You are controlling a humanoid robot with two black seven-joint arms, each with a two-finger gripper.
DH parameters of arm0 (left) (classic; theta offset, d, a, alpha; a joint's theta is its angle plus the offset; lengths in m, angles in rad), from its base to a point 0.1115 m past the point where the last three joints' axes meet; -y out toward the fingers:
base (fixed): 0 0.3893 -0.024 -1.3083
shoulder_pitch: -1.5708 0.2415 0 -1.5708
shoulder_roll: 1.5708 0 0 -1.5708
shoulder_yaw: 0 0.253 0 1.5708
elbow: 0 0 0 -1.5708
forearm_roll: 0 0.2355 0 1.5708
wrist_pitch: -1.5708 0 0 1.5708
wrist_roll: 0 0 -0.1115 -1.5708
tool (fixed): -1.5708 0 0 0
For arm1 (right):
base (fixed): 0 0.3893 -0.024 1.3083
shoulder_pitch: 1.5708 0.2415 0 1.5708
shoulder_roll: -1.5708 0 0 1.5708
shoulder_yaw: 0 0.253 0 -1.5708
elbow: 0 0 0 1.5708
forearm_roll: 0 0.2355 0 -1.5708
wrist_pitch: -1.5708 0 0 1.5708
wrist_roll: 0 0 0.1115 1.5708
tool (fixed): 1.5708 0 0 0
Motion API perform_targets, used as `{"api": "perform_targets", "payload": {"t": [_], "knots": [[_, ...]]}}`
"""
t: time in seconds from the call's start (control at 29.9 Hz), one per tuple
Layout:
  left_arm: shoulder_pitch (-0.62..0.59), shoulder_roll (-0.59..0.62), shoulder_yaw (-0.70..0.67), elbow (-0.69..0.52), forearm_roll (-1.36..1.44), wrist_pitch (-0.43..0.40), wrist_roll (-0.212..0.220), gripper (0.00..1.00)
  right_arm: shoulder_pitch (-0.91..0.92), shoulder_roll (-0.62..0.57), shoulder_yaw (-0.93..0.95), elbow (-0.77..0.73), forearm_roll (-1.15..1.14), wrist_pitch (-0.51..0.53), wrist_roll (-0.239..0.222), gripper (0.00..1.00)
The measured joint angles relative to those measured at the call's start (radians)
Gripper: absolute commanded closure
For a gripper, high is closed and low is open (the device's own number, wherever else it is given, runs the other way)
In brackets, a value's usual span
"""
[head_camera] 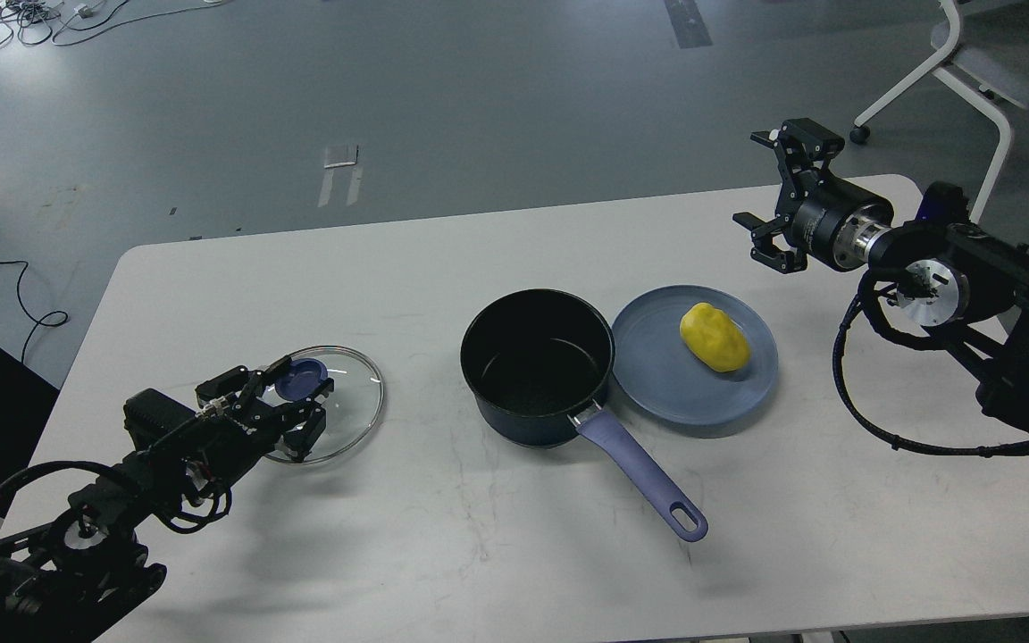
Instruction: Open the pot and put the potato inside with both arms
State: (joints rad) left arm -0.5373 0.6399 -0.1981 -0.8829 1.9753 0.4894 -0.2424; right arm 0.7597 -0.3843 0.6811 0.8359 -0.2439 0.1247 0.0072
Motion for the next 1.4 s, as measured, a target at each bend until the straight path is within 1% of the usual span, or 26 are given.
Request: {"api": "perform_targets", "payload": {"t": [0.03, 0.07, 0.1, 0.3, 0.4, 0.5, 0.57, 0.6, 0.64, 0.7, 0.74, 0.77, 0.84, 0.9, 0.97, 1.04, 1.07, 1.14, 1.2, 1.37, 1.4], "knots": [[0.0, -0.002, 0.0, 0.0, -0.002, 0.0, 0.0, 0.24, 0.0, 0.0, 0.0, 0.0, 0.0, 0.0, 0.0, 0.0], [0.0, -0.004, 0.0, 0.001, -0.003, 0.0, 0.0, 0.05, 0.001, 0.0, 0.0, 0.0, 0.0, 0.0, 0.0, 0.0], [0.0, -0.005, 0.0, 0.001, -0.005, -0.001, 0.001, 0.04, 0.001, 0.001, -0.001, 0.0, 0.0, 0.0, 0.0, 0.0], [-0.002, -0.009, 0.001, 0.0, -0.087, -0.001, -0.007, 0.03, 0.001, 0.001, -0.002, 0.0, 0.0, -0.001, 0.0, 0.0], [-0.006, -0.01, 0.0, -0.002, -0.132, -0.001, -0.022, 0.03, 0.001, 0.001, -0.003, 0.001, 0.0, -0.001, 0.0, 0.0], [-0.034, -0.011, -0.004, -0.011, -0.217, -0.001, -0.053, 0.03, 0.005, -0.002, -0.021, 0.007, -0.029, 0.0, 0.009, 0.0], [-0.068, -0.007, -0.007, -0.025, -0.304, -0.001, -0.085, 0.03, 0.018, -0.004, -0.043, 0.011, -0.082, 0.002, 0.029, 0.0], [-0.087, -0.002, -0.007, -0.039, -0.365, -0.001, -0.111, 0.03, 0.028, -0.005, -0.064, 0.013, -0.134, 0.003, 0.052, 0.0], [-0.112, 0.005, -0.007, -0.056, -0.442, -0.001, -0.147, 0.03, 0.044, -0.01, -0.095, 0.016, -0.21, 0.003, 0.085, 0.0], [-0.165, 0.017, -0.007, -0.091, -0.582, 0.0, -0.191, 0.03, 0.077, -0.026, -0.162, 0.026, -0.363, 0.003, 0.146, 0.0], [-0.193, 0.021, -0.007, -0.101, -0.652, 0.0, -0.204, 0.02, 0.095, -0.036, -0.202, 0.03, -0.448, 0.002, 0.172, 0.0], [-0.215, 0.024, -0.009, -0.109, -0.71, 0.0, -0.211, 0.02, 0.111, -0.043, -0.235, 0.033, -0.516, 0.0, 0.188, 0.0], [-0.276, 0.026, -0.014, -0.121, -0.873, -0.002, -0.212, 0.02, 0.147, -0.06, -0.321, 0.038, -0.687, -0.021, 0.21, 0.0], [-0.337, 0.028, -0.02, -0.129, -1.061, -0.031, -0.191, 0.02, 0.176, -0.08, -0.407, 0.039, -0.852, -0.066, 0.229, 0.0], [-0.385, 0.028, -0.021, -0.134, -1.254, -0.073, -0.145, 0.02, 0.197, -0.101, -0.498, 0.036, -1.003, -0.121, 0.264, 0.02], [-0.421, 0.028, -0.021, -0.135, -1.403, -0.104, -0.09, 0.02, 0.212, -0.115, -0.583, 0.029, -1.111, -0.167, 0.3, 0.02], [-0.436, 0.025, -0.024, -0.135, -1.468, -0.119, -0.054, 0.02, 0.216, -0.119, -0.624, 0.027, -1.15, -0.189, 0.316, 0.02], [-0.453, 0.023, -0.045, -0.138, -1.56, -0.164, -0.001, 0.02, 0.219, -0.123, -0.688, 0.026, -1.188, -0.228, 0.335, 0.02], [-0.457, 0.022, -0.089, -0.146, -1.619, -0.225, 0.044, 0.02, 0.218, -0.124, -0.722, 0.025, -1.202, -0.255, 0.342, 0.02], [-0.423, 0.025, -0.265, -0.179, -1.752, -0.452, 0.169, 0.02, 0.207, -0.117, -0.779, 0.018, -1.217, -0.281, 0.346, 0.03], [-0.421, 0.025, -0.287, -0.18, -1.761, -0.481, 0.183, 0.02, 0.207, -0.116, -0.787, 0.013, -1.217, -0.282, 0.346, 0.04]]}}
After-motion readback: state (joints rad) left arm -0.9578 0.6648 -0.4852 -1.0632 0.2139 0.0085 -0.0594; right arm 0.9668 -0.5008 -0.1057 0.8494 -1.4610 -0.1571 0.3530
